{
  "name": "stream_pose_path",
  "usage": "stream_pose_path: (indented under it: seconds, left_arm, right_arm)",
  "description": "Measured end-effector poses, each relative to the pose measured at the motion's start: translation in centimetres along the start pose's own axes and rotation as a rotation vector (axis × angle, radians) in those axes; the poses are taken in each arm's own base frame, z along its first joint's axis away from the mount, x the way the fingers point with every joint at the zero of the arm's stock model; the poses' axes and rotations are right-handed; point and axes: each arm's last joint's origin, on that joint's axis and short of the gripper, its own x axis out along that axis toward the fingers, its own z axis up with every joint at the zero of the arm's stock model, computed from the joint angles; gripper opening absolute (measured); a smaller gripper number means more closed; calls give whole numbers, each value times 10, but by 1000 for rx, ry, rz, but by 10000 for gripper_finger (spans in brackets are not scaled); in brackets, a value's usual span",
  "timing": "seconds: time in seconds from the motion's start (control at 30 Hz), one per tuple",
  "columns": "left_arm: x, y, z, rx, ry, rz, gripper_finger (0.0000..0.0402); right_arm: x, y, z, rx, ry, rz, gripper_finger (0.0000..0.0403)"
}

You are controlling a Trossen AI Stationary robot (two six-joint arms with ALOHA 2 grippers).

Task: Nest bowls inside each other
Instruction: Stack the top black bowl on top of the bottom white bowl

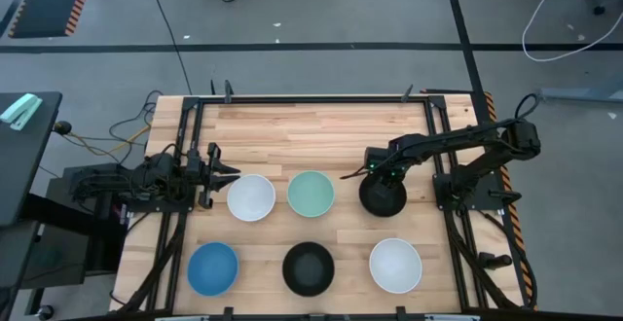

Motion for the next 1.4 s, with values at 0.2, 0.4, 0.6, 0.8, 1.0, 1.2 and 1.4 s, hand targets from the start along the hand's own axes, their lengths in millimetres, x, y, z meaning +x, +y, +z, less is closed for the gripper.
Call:
stream_pose_path:
  seconds: [0.2,0.4,0.6,0.8,1.0,1.2,1.4]
  left_arm:
    - [0,0,0,0,0,0,73]
    - [0,0,0,0,1,0,73]
    - [0,0,0,0,1,0,72]
    - [0,0,0,0,1,0,67]
    - [0,0,0,5,1,0,71]
    - [0,0,0,8,1,0,64]
    - [0,0,0,7,2,0,64]
  right_arm:
    - [-2,0,-1,-1,-11,7,65]
    - [-8,0,-1,-47,-35,33,10]
    - [-13,-2,-3,-57,-62,30,10]
    - [-19,-4,-5,-77,-93,26,7]
    - [-24,-3,-4,-100,-103,34,5]
    - [-49,3,5,-118,-141,57,5]
    - [-89,12,6,-109,-136,63,5]
